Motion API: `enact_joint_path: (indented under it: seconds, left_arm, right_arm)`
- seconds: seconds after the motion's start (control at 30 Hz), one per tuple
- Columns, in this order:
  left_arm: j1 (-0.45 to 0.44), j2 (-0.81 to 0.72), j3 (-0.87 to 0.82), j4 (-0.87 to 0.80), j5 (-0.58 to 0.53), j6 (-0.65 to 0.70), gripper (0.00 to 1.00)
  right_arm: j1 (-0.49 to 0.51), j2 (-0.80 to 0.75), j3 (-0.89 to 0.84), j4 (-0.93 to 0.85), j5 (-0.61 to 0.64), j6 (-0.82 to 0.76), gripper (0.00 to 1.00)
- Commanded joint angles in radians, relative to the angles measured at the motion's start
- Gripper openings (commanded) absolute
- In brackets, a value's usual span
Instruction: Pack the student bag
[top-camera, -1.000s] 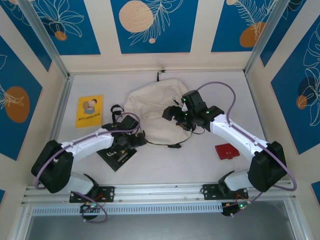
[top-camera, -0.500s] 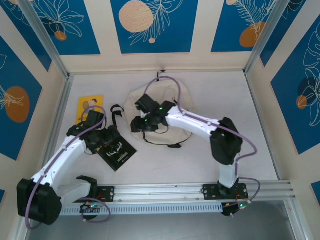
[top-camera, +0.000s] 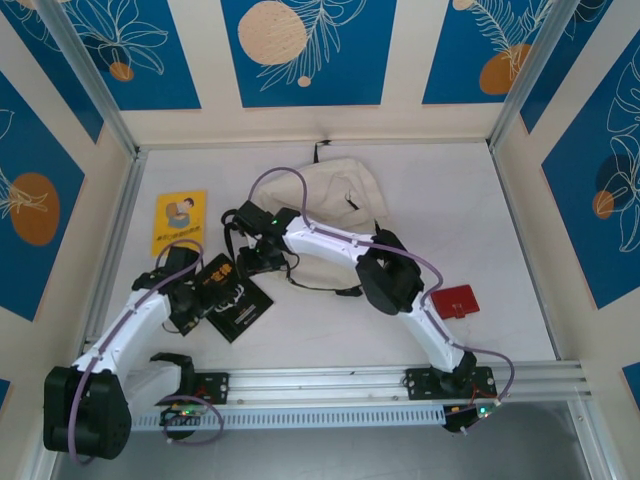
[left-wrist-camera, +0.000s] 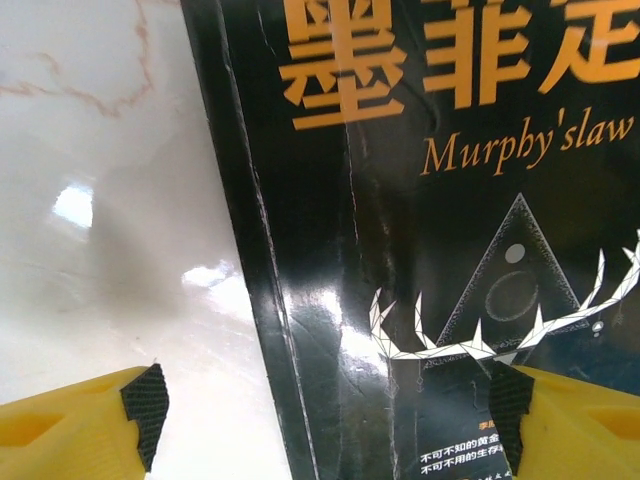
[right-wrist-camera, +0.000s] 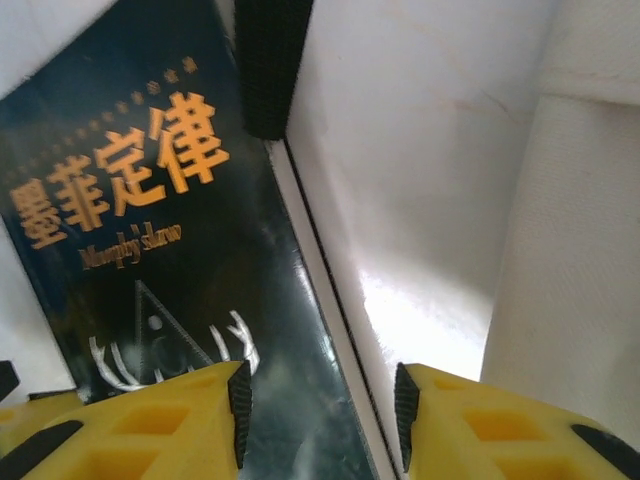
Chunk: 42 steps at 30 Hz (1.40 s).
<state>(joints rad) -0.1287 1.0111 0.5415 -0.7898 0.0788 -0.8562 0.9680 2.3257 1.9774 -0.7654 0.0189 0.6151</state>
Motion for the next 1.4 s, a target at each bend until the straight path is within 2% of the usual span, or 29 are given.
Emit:
enact_joint_path:
  seconds: [0.0,0.33,0.87,1.07,1.2,1.37]
  left_arm:
    - [0.011,0.006,-0.028,0.052,0.066,-0.001,0.81]
    - [0.011,0.045,-0.040,0.118,0.149,-0.021,0.76]
    - [0.012,0.094,-0.047,0.149,0.179,-0.017,0.86]
    - [0.011,0.094,-0.030,0.226,0.286,-0.014,0.86]
    - [0.011,0.042,0.038,0.205,0.329,-0.009,0.83]
    - [0.011,0.015,0.123,0.220,0.433,-0.058,0.82]
  right_arm:
    - [0.004,0.040,0.042,-0.055,-0.051,-0.014,0.41]
    - [0.004,0.068,-0.001,-0.045,-0.074,0.002,0.33]
    - [0.006,0.083,-0.029,-0.033,-0.115,0.032,0.32]
    - [0.006,0.090,-0.032,-0.033,-0.135,0.039,0.32]
    - [0.005,0.093,-0.036,-0.044,-0.135,0.053,0.31]
    - [-0.002,0.090,-0.056,-0.048,-0.130,0.069,0.31]
